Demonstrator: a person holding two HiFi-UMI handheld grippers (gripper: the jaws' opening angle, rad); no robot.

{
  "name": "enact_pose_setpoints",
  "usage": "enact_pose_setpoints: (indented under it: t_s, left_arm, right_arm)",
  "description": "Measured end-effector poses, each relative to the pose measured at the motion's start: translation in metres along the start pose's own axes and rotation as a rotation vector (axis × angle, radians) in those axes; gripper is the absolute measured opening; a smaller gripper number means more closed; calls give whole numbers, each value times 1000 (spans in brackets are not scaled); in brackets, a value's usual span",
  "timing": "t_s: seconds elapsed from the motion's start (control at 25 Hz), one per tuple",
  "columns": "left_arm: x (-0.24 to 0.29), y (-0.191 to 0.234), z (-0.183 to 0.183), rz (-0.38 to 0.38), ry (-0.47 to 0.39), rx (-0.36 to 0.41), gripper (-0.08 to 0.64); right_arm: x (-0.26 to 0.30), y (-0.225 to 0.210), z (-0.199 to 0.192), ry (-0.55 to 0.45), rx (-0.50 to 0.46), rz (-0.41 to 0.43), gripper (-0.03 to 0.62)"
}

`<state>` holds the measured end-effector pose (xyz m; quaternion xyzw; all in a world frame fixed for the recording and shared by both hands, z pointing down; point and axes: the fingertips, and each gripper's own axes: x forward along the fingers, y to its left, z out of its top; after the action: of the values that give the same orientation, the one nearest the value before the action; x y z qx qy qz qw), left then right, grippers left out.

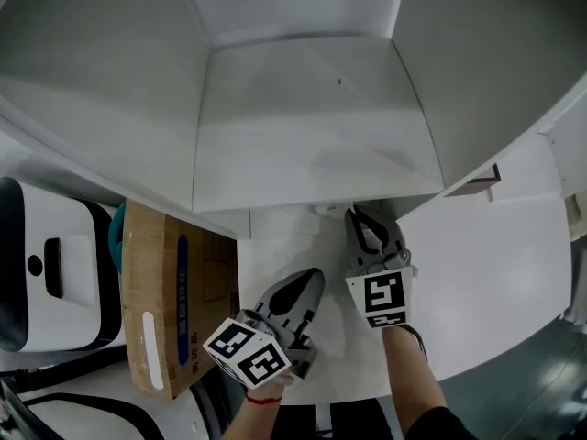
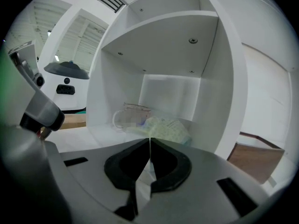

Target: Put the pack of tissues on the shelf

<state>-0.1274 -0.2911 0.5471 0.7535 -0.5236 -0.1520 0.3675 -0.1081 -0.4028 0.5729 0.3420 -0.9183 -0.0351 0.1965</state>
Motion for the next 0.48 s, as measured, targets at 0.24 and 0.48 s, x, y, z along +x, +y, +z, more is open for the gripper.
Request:
enact_pose_setpoints:
  t_s: [0.24, 0.48]
  left_arm:
    - [0, -1, 1, -2, -5, -3, 6]
    - [-1, -3, -1, -10, -7, -21, 6]
  right_arm:
    - [1, 3, 1, 7, 39, 3, 6]
    - [-5, 7, 5, -11, 86, 41, 9]
